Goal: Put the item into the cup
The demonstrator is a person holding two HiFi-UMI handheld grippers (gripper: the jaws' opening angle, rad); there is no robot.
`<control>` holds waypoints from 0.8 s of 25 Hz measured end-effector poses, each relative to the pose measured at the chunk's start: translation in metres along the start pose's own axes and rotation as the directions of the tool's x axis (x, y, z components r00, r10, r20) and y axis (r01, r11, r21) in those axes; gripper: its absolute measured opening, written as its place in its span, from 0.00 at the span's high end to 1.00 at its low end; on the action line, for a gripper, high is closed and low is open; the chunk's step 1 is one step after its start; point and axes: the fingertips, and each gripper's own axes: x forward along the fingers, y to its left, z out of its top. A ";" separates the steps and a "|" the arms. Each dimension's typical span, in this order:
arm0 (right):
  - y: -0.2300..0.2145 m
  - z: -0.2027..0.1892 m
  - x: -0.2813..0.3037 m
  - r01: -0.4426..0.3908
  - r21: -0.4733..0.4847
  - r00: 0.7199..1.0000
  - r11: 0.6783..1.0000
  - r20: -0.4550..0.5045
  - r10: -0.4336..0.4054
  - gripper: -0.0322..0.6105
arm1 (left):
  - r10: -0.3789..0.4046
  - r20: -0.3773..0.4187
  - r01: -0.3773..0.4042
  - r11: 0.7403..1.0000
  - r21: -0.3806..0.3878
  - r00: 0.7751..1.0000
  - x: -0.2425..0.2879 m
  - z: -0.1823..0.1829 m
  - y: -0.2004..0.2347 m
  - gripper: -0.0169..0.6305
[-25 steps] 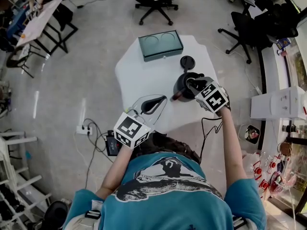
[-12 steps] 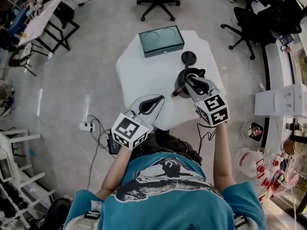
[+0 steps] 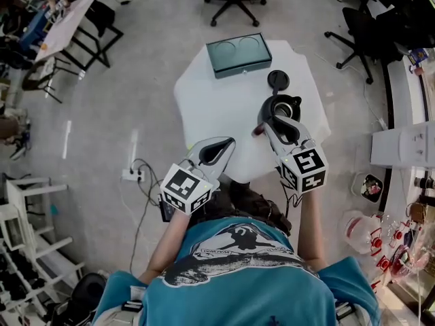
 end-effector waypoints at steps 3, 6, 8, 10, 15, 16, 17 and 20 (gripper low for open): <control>0.007 -0.003 -0.001 0.001 0.023 1.000 1.000 0.003 -0.001 0.82 | -0.008 -0.004 0.008 1.000 -0.004 1.000 -0.002 0.000 0.001 0.97; 0.015 -0.005 -0.003 0.003 0.042 1.000 0.999 0.004 -0.004 0.82 | -0.020 -0.006 0.020 1.000 -0.001 1.000 -0.005 0.002 0.001 0.97; 0.020 -0.007 -0.005 0.008 0.054 1.000 0.999 0.003 -0.008 0.82 | -0.026 -0.006 0.026 1.000 -0.002 1.000 -0.008 0.002 0.001 0.97; 0.025 -0.007 -0.008 0.017 0.065 1.000 0.998 0.004 -0.018 0.82 | -0.031 -0.003 0.031 0.999 -0.007 1.000 -0.012 0.002 0.000 0.97; 0.043 -0.005 -0.013 0.017 0.091 1.000 0.996 0.019 -0.018 0.82 | -0.040 0.001 0.040 0.999 -0.007 0.999 -0.026 0.000 -0.002 0.97; 0.047 -0.006 -0.014 0.015 0.090 1.000 0.996 0.019 -0.016 0.82 | -0.038 0.001 0.038 0.999 -0.007 0.999 -0.030 -0.001 -0.002 0.97; 0.052 -0.006 -0.014 0.013 0.087 1.000 0.996 0.016 -0.015 0.82 | -0.036 0.002 0.036 0.999 -0.009 0.999 -0.034 -0.002 -0.002 0.97; 0.070 -0.006 -0.016 0.006 0.077 1.000 0.997 0.011 -0.006 0.82 | -0.030 0.014 0.031 0.999 -0.015 0.999 -0.049 -0.004 -0.003 0.97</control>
